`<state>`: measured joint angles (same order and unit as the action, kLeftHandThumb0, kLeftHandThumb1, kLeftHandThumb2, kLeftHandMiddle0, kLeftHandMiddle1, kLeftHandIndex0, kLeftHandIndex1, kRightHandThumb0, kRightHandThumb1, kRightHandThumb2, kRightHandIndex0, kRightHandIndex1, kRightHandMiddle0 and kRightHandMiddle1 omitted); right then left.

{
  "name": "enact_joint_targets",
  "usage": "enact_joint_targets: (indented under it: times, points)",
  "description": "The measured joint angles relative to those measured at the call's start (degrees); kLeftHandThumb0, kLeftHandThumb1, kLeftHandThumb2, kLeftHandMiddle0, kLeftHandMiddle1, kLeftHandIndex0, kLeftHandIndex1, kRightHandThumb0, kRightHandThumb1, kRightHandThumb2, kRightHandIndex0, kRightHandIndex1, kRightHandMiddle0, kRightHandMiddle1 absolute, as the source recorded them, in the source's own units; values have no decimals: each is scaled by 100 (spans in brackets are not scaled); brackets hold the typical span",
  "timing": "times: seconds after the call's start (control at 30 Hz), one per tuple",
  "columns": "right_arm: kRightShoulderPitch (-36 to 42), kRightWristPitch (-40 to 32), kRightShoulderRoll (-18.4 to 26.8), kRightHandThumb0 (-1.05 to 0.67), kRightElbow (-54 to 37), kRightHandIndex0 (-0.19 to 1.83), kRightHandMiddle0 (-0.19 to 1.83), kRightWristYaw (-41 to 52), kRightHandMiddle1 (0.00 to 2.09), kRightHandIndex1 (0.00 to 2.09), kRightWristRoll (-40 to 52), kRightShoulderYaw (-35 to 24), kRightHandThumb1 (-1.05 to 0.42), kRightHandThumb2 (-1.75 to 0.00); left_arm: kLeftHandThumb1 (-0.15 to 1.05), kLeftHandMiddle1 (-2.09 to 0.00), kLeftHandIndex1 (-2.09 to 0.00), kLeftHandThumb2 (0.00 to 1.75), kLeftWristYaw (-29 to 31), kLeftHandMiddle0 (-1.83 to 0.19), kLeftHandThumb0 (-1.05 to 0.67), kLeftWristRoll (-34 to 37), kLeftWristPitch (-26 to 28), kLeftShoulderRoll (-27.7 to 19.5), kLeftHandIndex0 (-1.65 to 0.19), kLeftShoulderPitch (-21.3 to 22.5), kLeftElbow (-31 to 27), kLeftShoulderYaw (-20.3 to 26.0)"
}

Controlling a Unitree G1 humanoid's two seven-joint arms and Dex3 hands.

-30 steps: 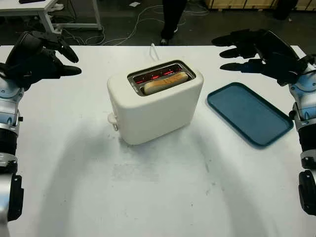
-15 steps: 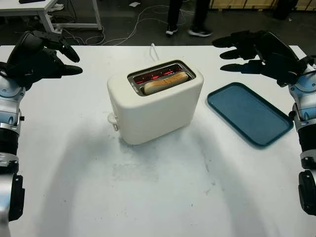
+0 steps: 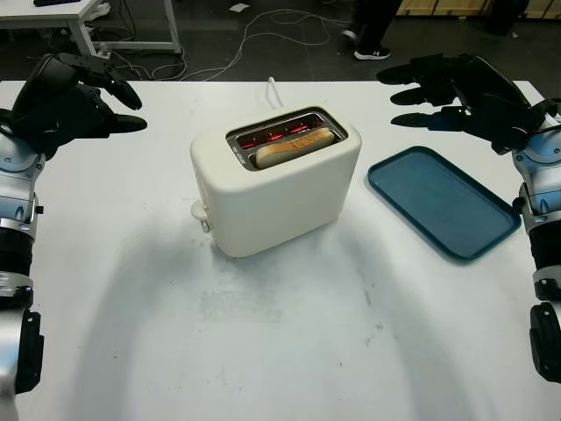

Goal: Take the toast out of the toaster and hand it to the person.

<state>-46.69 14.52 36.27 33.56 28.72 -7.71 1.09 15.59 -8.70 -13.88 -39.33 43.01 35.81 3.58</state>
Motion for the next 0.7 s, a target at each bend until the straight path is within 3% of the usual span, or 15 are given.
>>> enact_joint_targets:
  times: [0.7]
  points:
    - [40, -11, 0, -34, -125, 79, 70, 0, 0, 0, 0, 0, -86, 0, 69, -97, -98, 1, -1, -111, -105, 0, -75, 0, -98, -6, 60, 2]
